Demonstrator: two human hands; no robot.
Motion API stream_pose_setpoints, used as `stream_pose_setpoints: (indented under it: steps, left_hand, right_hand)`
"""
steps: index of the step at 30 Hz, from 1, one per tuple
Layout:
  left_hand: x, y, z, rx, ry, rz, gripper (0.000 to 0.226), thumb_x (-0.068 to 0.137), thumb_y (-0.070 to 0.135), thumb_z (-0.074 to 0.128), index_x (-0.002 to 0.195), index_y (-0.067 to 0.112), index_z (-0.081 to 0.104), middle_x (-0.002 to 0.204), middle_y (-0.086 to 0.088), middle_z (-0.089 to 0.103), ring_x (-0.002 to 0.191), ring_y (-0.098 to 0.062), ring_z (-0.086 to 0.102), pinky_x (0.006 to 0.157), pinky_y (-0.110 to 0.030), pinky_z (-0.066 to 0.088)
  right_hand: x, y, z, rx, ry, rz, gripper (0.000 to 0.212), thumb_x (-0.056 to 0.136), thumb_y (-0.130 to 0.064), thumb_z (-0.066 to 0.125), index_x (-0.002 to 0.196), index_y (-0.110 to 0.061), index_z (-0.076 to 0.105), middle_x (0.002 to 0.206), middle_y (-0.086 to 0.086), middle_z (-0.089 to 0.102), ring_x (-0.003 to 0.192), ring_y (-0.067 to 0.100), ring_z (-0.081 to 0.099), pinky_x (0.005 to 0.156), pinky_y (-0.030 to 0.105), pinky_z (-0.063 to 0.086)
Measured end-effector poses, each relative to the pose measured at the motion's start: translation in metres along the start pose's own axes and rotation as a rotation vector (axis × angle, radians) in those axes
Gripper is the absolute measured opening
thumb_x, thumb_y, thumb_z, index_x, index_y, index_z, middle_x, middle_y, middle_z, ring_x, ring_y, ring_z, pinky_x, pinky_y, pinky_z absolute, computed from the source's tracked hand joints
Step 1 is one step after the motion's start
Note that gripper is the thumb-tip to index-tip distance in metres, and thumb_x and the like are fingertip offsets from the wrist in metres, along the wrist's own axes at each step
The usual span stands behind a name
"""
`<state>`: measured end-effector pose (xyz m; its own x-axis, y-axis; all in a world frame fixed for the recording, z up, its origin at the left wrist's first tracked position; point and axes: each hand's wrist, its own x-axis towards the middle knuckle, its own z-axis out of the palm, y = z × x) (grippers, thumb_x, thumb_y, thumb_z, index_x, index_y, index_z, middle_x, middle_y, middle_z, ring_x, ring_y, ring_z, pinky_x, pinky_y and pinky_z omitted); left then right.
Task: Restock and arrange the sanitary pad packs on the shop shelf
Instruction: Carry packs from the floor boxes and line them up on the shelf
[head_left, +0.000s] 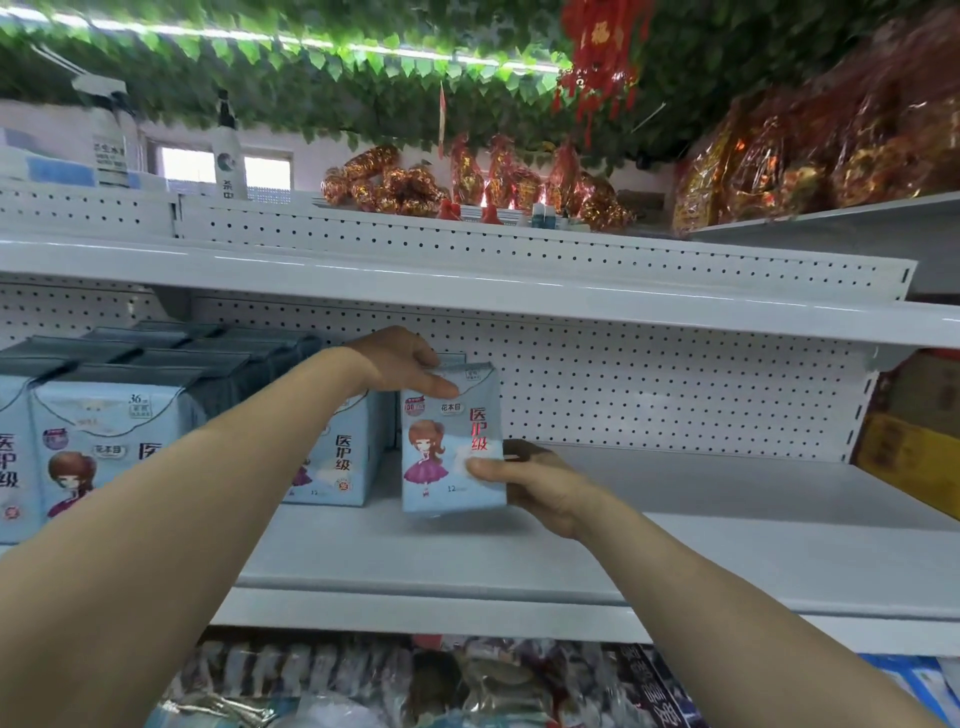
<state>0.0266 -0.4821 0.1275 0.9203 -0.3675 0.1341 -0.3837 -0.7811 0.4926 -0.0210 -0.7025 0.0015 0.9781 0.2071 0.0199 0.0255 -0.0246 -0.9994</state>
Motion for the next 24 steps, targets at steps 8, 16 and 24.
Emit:
stream_pose_setpoints:
  steps: [8, 16, 24]
  left_hand:
    - [0.028, -0.03, -0.002, 0.144, -0.064, 0.091, 0.074, 0.073, 0.051, 0.083, 0.139, 0.041, 0.051, 0.157, 0.005, 0.038, 0.142, -0.022, 0.036, 0.118, -0.046, 0.031]
    - [0.052, -0.048, 0.006, 0.269, 0.025, 0.093, 0.073, 0.067, 0.05, 0.088, 0.132, 0.039, 0.057, 0.142, -0.004, 0.053, 0.134, -0.03, 0.038, 0.109, -0.044, 0.04]
    - [0.069, -0.063, 0.011, 0.332, 0.099, 0.055, 0.08, 0.068, 0.051, 0.086, 0.138, 0.039, 0.052, 0.14, -0.015, 0.049, 0.134, -0.033, 0.034, 0.098, -0.036, 0.038]
  right_hand:
    - [0.04, 0.014, 0.009, -0.023, 0.094, 0.008, 0.055, 0.071, -0.002, 0.087, 0.122, -0.005, 0.067, 0.112, 0.008, 0.076, 0.105, 0.026, 0.073, 0.098, 0.042, 0.056]
    - [0.072, 0.018, 0.012, -0.269, 0.068, -0.006, 0.042, 0.078, -0.023, 0.085, 0.117, -0.024, 0.07, 0.112, -0.008, 0.076, 0.107, 0.014, 0.07, 0.099, 0.031, 0.052]
    - [0.101, 0.023, 0.022, -0.42, 0.203, -0.006, 0.056, 0.075, -0.032, 0.087, 0.127, -0.024, 0.068, 0.118, -0.009, 0.072, 0.109, 0.015, 0.067, 0.102, 0.041, 0.054]
